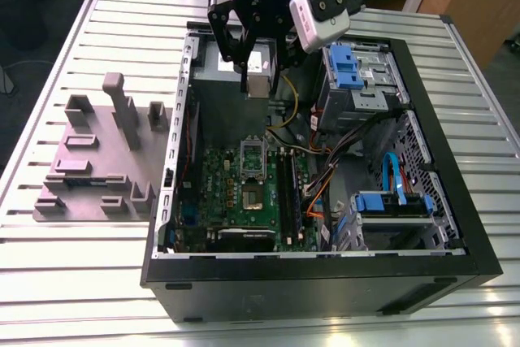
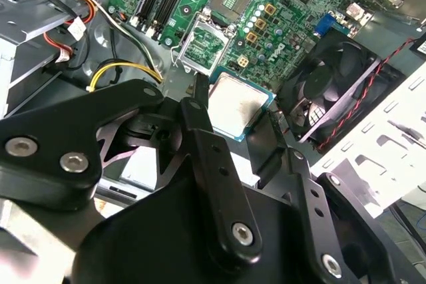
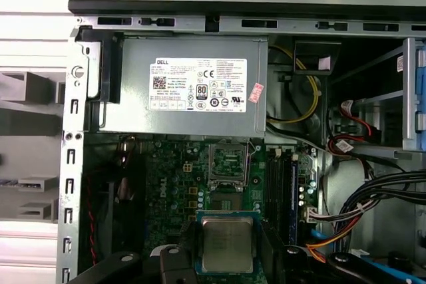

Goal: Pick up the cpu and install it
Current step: 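Place the cpu into insertion slot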

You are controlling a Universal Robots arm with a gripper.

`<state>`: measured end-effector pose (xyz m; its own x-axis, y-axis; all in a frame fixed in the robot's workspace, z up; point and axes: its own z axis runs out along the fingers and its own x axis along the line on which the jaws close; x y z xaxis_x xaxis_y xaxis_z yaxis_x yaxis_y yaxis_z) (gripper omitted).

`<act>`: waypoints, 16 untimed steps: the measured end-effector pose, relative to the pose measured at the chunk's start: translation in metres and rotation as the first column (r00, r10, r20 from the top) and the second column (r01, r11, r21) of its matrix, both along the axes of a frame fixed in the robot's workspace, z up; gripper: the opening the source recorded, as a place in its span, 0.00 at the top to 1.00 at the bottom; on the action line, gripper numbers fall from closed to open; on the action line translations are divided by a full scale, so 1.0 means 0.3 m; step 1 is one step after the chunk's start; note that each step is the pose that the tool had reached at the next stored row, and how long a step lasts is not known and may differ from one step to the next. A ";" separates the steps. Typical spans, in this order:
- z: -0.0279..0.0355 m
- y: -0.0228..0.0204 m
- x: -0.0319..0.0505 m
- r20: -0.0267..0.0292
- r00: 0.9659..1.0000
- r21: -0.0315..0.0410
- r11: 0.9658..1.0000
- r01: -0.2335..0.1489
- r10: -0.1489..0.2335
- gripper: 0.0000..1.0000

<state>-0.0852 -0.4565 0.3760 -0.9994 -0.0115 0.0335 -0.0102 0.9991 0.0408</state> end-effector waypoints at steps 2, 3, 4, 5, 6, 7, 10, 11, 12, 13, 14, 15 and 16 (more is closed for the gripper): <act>0.000 0.000 0.000 0.000 1.000 0.000 1.000 0.000 0.000 0.53; -0.001 0.000 0.000 0.000 1.000 0.000 1.000 0.000 0.000 0.53; -0.001 0.000 0.000 0.000 1.000 0.000 1.000 0.000 0.000 0.53; -0.001 0.000 0.000 0.000 1.000 0.000 1.000 0.000 0.000 0.53; -0.002 0.000 0.000 0.000 1.000 0.000 1.000 0.000 0.000 0.53; -0.002 0.000 0.000 0.000 1.000 0.000 1.000 0.000 0.000 0.53; -0.002 0.000 0.000 0.000 1.000 0.000 1.000 0.000 0.000 0.53; -0.003 -0.001 0.000 0.000 1.000 0.000 1.000 0.000 0.000 0.53; -0.004 -0.001 0.000 0.000 1.000 0.000 1.000 0.000 0.000 0.53; -0.006 -0.001 0.000 0.000 1.000 0.000 1.000 0.000 0.000 0.53; -0.007 -0.002 0.000 0.000 1.000 0.000 1.000 0.000 0.000 0.53; -0.010 -0.002 0.000 0.001 1.000 0.000 1.000 0.000 0.000 0.53; -0.014 -0.003 0.000 0.001 1.000 0.000 1.000 0.000 0.000 0.53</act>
<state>-0.0852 -0.4574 0.3718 -0.9994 -0.0115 0.0325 -0.0102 0.9991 0.0407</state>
